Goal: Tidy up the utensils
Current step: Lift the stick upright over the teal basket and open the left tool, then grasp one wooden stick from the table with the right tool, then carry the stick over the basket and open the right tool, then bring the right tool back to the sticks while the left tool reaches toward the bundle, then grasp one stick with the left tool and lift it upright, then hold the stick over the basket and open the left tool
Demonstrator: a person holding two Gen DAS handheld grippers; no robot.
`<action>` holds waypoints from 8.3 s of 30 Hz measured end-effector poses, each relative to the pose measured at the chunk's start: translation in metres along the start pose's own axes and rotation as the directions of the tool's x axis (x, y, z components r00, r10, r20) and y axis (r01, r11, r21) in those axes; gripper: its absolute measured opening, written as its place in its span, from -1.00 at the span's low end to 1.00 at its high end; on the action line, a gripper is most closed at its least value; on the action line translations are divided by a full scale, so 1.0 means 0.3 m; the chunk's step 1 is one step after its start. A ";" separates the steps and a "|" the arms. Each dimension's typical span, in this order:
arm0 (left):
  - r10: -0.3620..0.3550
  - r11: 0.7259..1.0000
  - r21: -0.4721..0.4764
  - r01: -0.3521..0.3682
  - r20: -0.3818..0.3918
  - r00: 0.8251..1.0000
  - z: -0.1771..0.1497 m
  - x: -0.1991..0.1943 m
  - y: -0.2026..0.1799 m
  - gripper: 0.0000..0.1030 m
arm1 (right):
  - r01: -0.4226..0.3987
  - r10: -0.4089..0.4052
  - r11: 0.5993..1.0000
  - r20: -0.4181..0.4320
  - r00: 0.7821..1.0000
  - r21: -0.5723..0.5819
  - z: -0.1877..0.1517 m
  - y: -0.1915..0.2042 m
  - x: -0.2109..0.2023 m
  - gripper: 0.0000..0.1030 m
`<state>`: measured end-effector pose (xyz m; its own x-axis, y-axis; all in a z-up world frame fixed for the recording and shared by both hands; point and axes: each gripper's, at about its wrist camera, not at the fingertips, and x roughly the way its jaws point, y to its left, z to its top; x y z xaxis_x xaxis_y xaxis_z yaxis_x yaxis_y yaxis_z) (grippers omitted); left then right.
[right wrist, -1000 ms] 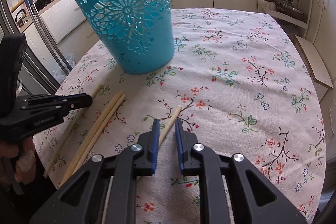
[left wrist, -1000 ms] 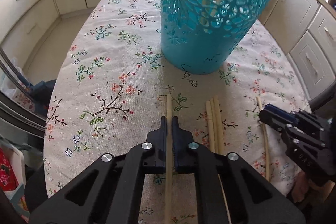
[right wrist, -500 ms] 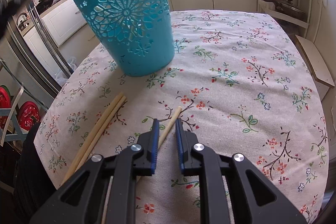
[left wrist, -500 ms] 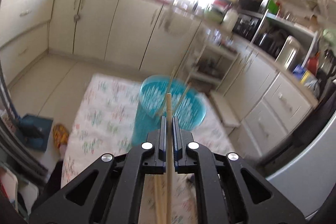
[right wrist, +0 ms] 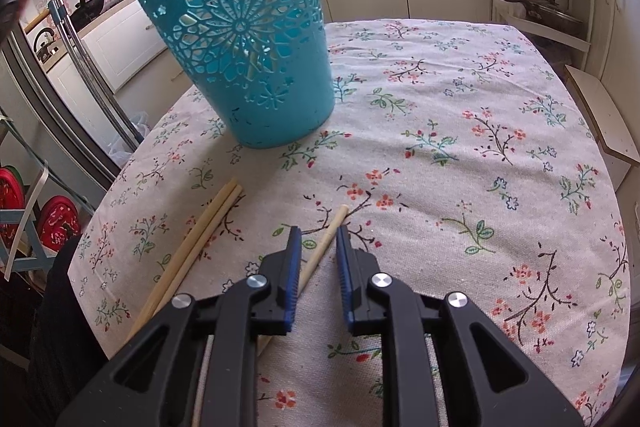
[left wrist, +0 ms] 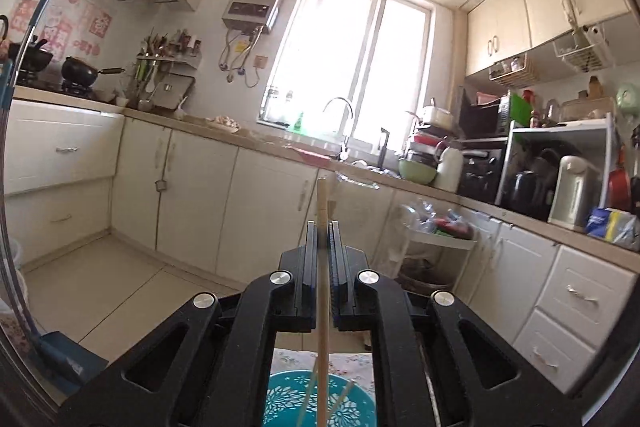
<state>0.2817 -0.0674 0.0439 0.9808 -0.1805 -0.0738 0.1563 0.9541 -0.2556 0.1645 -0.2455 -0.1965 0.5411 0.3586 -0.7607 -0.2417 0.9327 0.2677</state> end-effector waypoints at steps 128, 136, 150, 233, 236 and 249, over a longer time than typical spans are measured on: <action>0.222 0.974 0.092 -0.209 -0.602 0.767 -0.711 -0.117 0.470 0.75 | -0.026 0.010 0.998 0.272 0.962 0.056 0.098 0.187 -0.187 -0.78; 0.222 0.973 0.091 -0.212 -0.614 0.757 -0.716 -0.110 0.475 0.75 | -0.057 0.054 0.992 0.034 0.998 0.113 -0.008 0.205 -0.010 -0.78; 0.213 0.974 0.074 -0.213 -0.620 0.755 -0.720 -0.107 0.486 0.75 | -0.031 0.034 0.996 -0.031 0.999 0.084 0.030 0.263 0.090 -0.78; -0.167 0.976 0.018 0.218 -0.585 0.793 -0.485 -0.245 0.224 -0.90 | 0.006 -0.006 1.000 -0.032 0.999 0.007 0.021 -0.035 -0.002 -0.78; -0.235 0.969 -0.056 0.241 -0.514 0.825 -0.367 -0.267 0.220 -0.90 | -0.010 0.010 1.000 -0.029 1.000 0.026 0.021 -0.045 -0.006 -0.78; -0.231 0.973 -0.023 0.230 -0.091 0.969 0.016 -0.147 0.063 -0.90 | -0.010 0.011 1.000 -0.020 1.000 0.024 0.016 -0.048 -0.005 -0.78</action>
<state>0.2418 -0.0402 0.0469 0.9035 -0.4167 -0.0998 0.3748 0.8814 -0.2875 0.1711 -0.2591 -0.1963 0.5219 0.3677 -0.7696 -0.2282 0.9296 0.2894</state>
